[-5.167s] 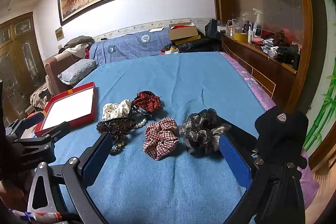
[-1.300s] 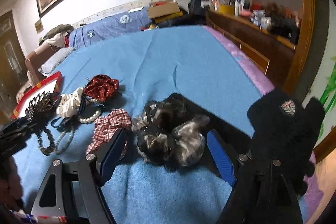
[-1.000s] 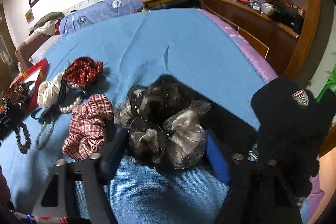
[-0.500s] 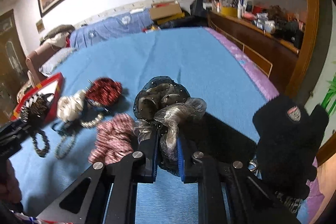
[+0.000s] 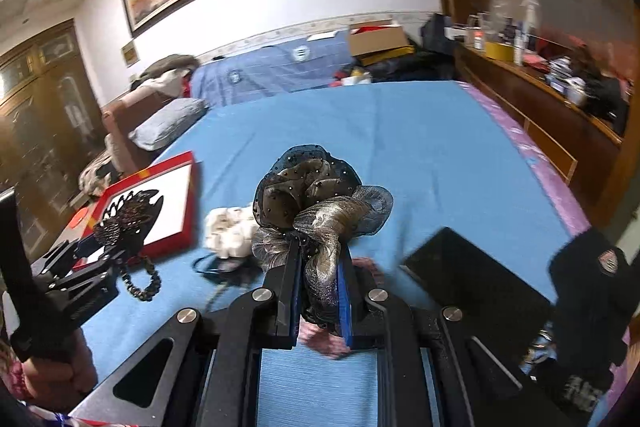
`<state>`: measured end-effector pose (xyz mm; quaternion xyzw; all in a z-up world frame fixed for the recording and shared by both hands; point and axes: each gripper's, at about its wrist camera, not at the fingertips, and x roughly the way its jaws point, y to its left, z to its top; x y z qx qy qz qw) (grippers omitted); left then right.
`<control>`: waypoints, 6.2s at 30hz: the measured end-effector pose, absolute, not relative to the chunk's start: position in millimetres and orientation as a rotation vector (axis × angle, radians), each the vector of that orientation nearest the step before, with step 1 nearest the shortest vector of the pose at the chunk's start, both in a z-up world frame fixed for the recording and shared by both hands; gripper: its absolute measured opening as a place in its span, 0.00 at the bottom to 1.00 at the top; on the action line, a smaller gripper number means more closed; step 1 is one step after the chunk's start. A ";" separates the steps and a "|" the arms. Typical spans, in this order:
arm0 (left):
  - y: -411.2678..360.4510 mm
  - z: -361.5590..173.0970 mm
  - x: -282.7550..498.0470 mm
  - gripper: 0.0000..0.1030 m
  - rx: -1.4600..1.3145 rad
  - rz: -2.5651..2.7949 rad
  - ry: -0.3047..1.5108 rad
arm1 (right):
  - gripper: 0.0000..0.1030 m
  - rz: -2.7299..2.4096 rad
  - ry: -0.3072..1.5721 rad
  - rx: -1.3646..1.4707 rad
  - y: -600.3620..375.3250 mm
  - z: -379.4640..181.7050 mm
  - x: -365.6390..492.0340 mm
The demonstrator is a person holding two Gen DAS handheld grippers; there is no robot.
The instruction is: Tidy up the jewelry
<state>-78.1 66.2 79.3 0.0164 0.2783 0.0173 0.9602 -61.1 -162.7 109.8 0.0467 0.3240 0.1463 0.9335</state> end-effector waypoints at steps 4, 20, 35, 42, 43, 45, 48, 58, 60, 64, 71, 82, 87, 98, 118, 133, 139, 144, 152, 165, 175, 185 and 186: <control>83.4 79.5 -81.8 0.53 0.018 0.068 0.559 | 0.15 0.354 0.670 0.069 -133.6 112.1 -58.6; 141.8 80.2 -89.4 0.53 -0.053 0.150 0.554 | 0.16 0.493 0.710 -0.014 -41.3 108.1 -44.8; 242.9 87.5 -63.4 0.53 -0.187 0.206 0.653 | 0.16 0.627 0.764 -0.062 45.9 115.2 0.3; 287.5 91.8 -22.9 0.53 -0.240 0.233 0.703 | 0.16 0.662 0.794 -0.076 97.2 112.8 46.3; 292.2 91.8 -16.0 0.53 -0.247 0.237 0.711 | 0.16 0.662 0.800 -0.078 102.7 111.1 52.3; 305.7 87.8 0.6 0.53 -0.267 0.249 0.742 | 0.16 0.656 0.816 -0.084 117.7 106.5 69.2; 318.7 81.4 18.7 0.53 -0.295 0.268 0.772 | 0.16 0.656 0.841 -0.068 136.2 98.5 93.8; 343.1 60.5 56.0 0.53 -0.330 0.283 0.837 | 0.16 0.668 0.905 -0.005 168.6 70.5 139.5; 343.7 58.4 57.6 0.54 -0.331 0.280 0.841 | 0.16 0.667 0.911 -0.005 169.6 67.4 141.1; 342.5 54.6 58.4 0.54 -0.337 0.258 0.857 | 0.16 0.670 0.916 -0.006 166.1 65.1 142.8; 334.8 57.2 61.0 0.54 -0.340 0.235 0.861 | 0.16 0.668 0.903 0.025 154.4 75.9 142.4; 276.7 93.3 31.7 0.53 -0.326 0.065 0.816 | 0.16 0.617 0.811 0.053 102.1 106.0 113.8; 194.5 103.1 8.4 0.53 -0.263 -0.122 0.795 | 0.16 0.512 0.748 0.063 33.6 124.9 95.4; 56.1 51.2 2.6 0.57 -0.083 -0.342 0.906 | 0.16 0.405 0.759 0.091 -60.3 117.9 63.0; 58.0 35.5 13.4 0.36 -0.018 -0.302 0.964 | 0.16 0.450 0.741 0.126 -73.6 119.0 45.3; 222.3 114.6 20.6 0.36 -0.189 0.013 0.747 | 0.17 0.589 0.730 0.101 3.9 130.9 59.5; 291.2 91.5 42.1 0.37 -0.227 0.170 0.795 | 0.17 0.673 0.819 0.092 84.7 105.6 99.1; 330.4 66.6 65.1 0.37 -0.268 0.237 0.862 | 0.17 0.670 0.855 0.060 134.1 82.0 130.2; 352.0 39.9 87.4 0.37 -0.328 0.272 0.904 | 0.17 0.657 0.923 0.064 172.6 48.1 159.9; 340.9 65.9 54.6 0.60 -0.340 0.248 0.803 | 0.47 0.633 0.898 0.081 145.3 60.3 155.0; 254.1 76.5 21.2 0.61 -0.179 0.240 0.732 | 0.48 0.671 0.828 0.131 90.0 98.3 110.5; 217.0 40.7 26.5 0.61 0.012 0.314 0.771 | 0.49 0.616 0.754 0.189 -29.6 108.1 33.6; 218.1 39.2 24.9 0.61 0.024 0.332 0.773 | 0.51 0.602 0.746 0.197 -43.6 107.5 26.8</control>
